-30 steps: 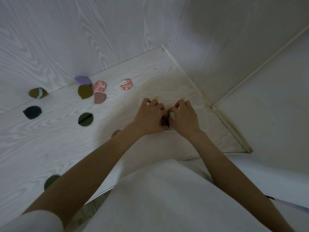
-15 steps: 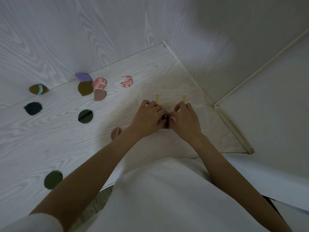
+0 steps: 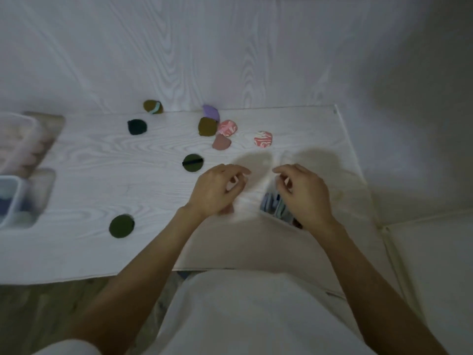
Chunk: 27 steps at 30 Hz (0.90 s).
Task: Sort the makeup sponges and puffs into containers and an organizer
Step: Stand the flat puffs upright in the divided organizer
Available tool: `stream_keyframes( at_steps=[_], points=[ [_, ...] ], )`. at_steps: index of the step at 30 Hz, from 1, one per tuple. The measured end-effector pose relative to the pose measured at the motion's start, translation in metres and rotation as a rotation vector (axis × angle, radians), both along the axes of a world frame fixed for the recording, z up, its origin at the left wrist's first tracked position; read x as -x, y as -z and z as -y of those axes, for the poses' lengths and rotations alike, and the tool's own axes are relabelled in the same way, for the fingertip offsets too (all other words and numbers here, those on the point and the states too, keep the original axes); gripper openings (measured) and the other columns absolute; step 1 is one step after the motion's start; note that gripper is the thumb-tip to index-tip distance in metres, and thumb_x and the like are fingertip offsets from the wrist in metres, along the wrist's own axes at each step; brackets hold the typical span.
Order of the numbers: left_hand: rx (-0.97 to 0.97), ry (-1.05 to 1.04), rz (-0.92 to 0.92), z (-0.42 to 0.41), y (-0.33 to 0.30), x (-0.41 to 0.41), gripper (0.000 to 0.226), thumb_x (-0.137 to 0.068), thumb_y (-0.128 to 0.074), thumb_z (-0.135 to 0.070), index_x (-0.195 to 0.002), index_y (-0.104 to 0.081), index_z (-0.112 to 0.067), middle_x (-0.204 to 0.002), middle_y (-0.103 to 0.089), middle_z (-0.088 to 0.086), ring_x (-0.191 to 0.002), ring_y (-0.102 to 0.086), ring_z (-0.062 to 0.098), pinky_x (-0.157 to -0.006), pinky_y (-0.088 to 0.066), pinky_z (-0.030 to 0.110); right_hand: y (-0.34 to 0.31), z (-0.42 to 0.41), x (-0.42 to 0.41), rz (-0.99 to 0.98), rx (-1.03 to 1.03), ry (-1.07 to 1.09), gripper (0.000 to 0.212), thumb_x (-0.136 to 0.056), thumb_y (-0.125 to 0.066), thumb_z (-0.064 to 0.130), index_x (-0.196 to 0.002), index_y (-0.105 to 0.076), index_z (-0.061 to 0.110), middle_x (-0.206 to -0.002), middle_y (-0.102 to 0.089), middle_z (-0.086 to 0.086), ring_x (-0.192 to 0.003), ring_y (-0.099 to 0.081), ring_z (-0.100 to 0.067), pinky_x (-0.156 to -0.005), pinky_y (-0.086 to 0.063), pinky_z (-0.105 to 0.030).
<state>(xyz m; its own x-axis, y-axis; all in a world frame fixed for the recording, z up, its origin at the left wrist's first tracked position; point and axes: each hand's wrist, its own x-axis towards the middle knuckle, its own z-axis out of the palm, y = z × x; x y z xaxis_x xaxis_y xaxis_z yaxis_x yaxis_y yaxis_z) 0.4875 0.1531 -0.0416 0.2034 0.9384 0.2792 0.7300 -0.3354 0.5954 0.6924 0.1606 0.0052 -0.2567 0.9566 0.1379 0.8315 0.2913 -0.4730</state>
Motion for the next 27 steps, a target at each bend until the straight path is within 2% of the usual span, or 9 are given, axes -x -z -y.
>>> stream_keyframes(
  at_steps=[3, 5, 9, 13, 16, 18, 20, 24, 27],
  points=[
    [0.111, -0.254, 0.083, -0.006, 0.003, 0.044, 0.022, -0.088, -0.052, -0.031, -0.105, -0.065, -0.023, -0.087, -0.063, -0.011, -0.074, -0.057, 0.006, -0.065, -0.05, 0.028, 0.007, -0.04, 0.042, 0.027, 0.047, -0.152, 0.024, -0.091, -0.052, 0.019, -0.111, -0.064, 0.019, -0.102, -0.064, -0.001, -0.089, -0.06, -0.019, -0.072, -0.05, -0.032],
    [0.179, -0.332, 0.088, -0.02, 0.006, 0.062, 0.021, -0.089, -0.056, -0.027, -0.107, -0.064, -0.02, -0.092, -0.066, -0.006, -0.078, -0.059, 0.011, -0.071, -0.05, 0.029, 0.025, -0.074, 0.059, 0.078, 0.094, -0.184, 0.027, -0.09, -0.052, 0.016, -0.116, -0.062, 0.016, -0.118, -0.059, -0.006, -0.108, -0.055, -0.024, -0.084, -0.047, -0.034],
    [0.221, -0.238, -0.033, -0.061, 0.008, 0.074, 0.029, -0.088, -0.057, -0.022, -0.116, -0.059, -0.015, -0.11, -0.064, 0.007, -0.094, -0.059, 0.025, -0.074, -0.043, 0.029, 0.067, -0.133, 0.074, 0.236, 0.304, -0.077, 0.041, -0.092, -0.05, 0.013, -0.133, -0.047, 0.018, -0.146, -0.031, -0.013, -0.131, -0.03, -0.035, -0.104, -0.034, -0.042],
    [0.232, -0.124, -0.143, -0.107, 0.017, 0.069, 0.046, -0.09, -0.056, -0.024, -0.133, -0.047, -0.009, -0.129, -0.053, 0.017, -0.117, -0.046, 0.034, -0.091, -0.039, 0.038, 0.086, -0.153, 0.083, 0.321, 0.453, -0.007, 0.045, -0.098, -0.038, 0.02, -0.142, -0.033, 0.026, -0.155, -0.012, -0.012, -0.137, -0.014, -0.039, -0.108, -0.025, -0.051],
    [0.243, 0.038, -0.289, -0.144, 0.034, 0.062, 0.052, -0.087, -0.057, -0.012, -0.135, -0.042, 0.0, -0.137, -0.044, 0.025, -0.123, -0.042, 0.04, -0.103, -0.028, 0.04, 0.091, -0.149, 0.092, 0.403, 0.391, 0.009, 0.041, -0.096, -0.039, 0.009, -0.135, -0.04, 0.02, -0.141, -0.03, -0.017, -0.126, -0.028, -0.039, -0.095, -0.037, -0.044],
    [0.321, 0.1, -0.462, -0.165, 0.043, 0.054, 0.06, -0.089, -0.052, -0.011, -0.143, -0.027, -0.003, -0.148, -0.027, 0.023, -0.133, -0.032, 0.035, -0.108, -0.022, 0.039, 0.091, -0.141, 0.097, 0.327, 0.331, 0.059, 0.033, -0.093, -0.044, 0.005, -0.124, -0.047, 0.014, -0.125, -0.039, -0.017, -0.112, -0.038, -0.034, -0.076, -0.041, -0.037],
    [0.384, 0.098, -0.602, -0.178, 0.05, 0.048, 0.063, -0.091, -0.048, -0.015, -0.146, -0.017, -0.006, -0.151, -0.017, 0.022, -0.136, -0.025, 0.035, -0.11, -0.022, 0.039, 0.089, -0.132, 0.102, 0.216, 0.284, 0.084, 0.03, -0.089, -0.049, 0.001, -0.117, -0.05, 0.013, -0.115, -0.042, -0.017, -0.098, -0.046, -0.031, -0.07, -0.042, -0.034],
    [0.362, 0.058, -0.721, -0.187, 0.052, 0.047, 0.057, -0.088, -0.052, -0.021, -0.139, -0.029, -0.011, -0.14, -0.034, 0.019, -0.126, -0.033, 0.034, -0.098, -0.035, 0.038, 0.078, -0.117, 0.098, 0.017, 0.135, 0.071, 0.027, -0.087, -0.056, 0.005, -0.113, -0.058, 0.012, -0.105, -0.049, -0.014, -0.081, -0.055, -0.026, -0.065, -0.042, -0.03],
    [0.278, 0.062, -0.644, -0.187, 0.039, 0.049, 0.06, -0.078, -0.065, -0.021, -0.133, -0.039, -0.018, -0.132, -0.038, 0.014, -0.117, -0.041, 0.031, -0.087, -0.042, 0.037, 0.065, -0.101, 0.083, -0.083, 0.08, 0.115, 0.03, -0.089, -0.056, 0.008, -0.119, -0.059, 0.013, -0.105, -0.054, -0.012, -0.08, -0.055, -0.022, -0.066, -0.033, -0.019]
  ],
)
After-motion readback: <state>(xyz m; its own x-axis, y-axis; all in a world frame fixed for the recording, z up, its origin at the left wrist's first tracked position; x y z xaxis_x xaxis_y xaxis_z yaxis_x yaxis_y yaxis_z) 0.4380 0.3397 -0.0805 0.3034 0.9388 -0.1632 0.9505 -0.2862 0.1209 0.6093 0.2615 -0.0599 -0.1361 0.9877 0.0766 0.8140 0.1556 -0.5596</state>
